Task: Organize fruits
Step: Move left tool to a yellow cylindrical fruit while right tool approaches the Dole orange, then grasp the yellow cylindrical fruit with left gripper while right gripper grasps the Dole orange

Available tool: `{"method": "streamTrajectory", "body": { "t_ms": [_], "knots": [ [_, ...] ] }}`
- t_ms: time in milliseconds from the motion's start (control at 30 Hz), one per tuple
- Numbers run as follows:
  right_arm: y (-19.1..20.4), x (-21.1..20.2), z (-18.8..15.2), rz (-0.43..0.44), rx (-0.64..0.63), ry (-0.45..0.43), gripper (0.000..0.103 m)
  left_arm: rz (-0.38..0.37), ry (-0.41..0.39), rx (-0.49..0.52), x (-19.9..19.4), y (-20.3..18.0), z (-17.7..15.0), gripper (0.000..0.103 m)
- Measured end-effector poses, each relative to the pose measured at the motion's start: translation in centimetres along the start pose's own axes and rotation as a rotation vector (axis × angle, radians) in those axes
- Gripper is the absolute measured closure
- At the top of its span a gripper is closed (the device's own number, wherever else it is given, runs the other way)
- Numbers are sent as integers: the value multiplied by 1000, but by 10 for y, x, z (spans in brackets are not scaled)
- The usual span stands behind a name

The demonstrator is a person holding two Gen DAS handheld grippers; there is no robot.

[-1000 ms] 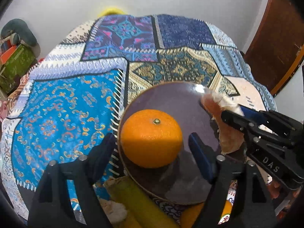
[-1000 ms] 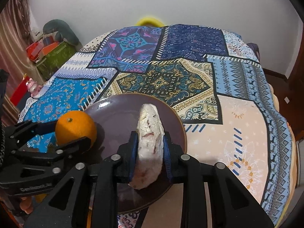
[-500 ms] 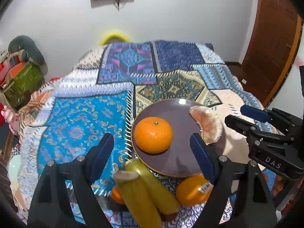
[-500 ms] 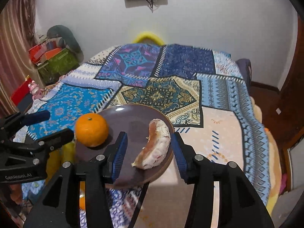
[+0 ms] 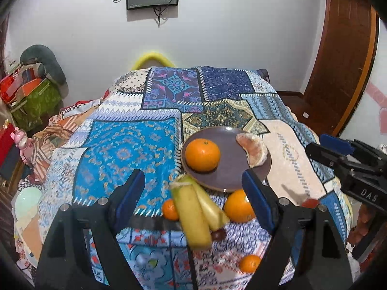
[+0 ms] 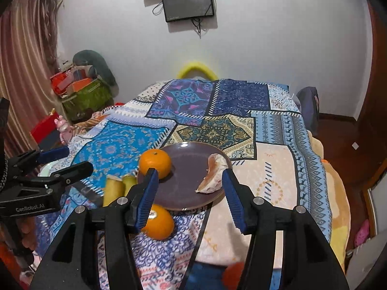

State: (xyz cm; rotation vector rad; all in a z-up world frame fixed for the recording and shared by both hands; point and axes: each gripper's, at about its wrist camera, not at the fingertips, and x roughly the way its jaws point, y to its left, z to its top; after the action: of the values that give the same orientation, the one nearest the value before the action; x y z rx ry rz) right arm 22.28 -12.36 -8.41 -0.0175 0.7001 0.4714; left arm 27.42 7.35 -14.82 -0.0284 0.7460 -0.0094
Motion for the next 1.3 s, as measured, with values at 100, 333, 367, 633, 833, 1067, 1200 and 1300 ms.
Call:
{"method": "streamTrajectory", "body": {
  "t_ms": [100,333,367,633,833,1067,1200,1300],
  "knots": [
    [6,-7,-7,4,-9,4,52,20,-7,-2,-6,5,-13,20],
    [18,-12,-25,27,-12,27,52,-29,62,-72,3,25,-38,20],
    [20,-11,-27,28,-9,30,52,-20,65,-76,5,27,-41,20],
    [27,8,-39,48,-6,85,51,-32,105,-106,27,33,-57,20],
    [31,32,-49,72,-9,145,51,-51,138,-82,46,26,-63,24],
    [35,57,-58,97,-14,205,51,-67,162,-81,65,22,-67,24],
    [37,69,-61,107,-14,228,51,-62,170,-71,73,20,-68,24],
    [37,77,-63,112,-9,240,51,-75,176,-67,78,19,-69,31]
  ]
}}
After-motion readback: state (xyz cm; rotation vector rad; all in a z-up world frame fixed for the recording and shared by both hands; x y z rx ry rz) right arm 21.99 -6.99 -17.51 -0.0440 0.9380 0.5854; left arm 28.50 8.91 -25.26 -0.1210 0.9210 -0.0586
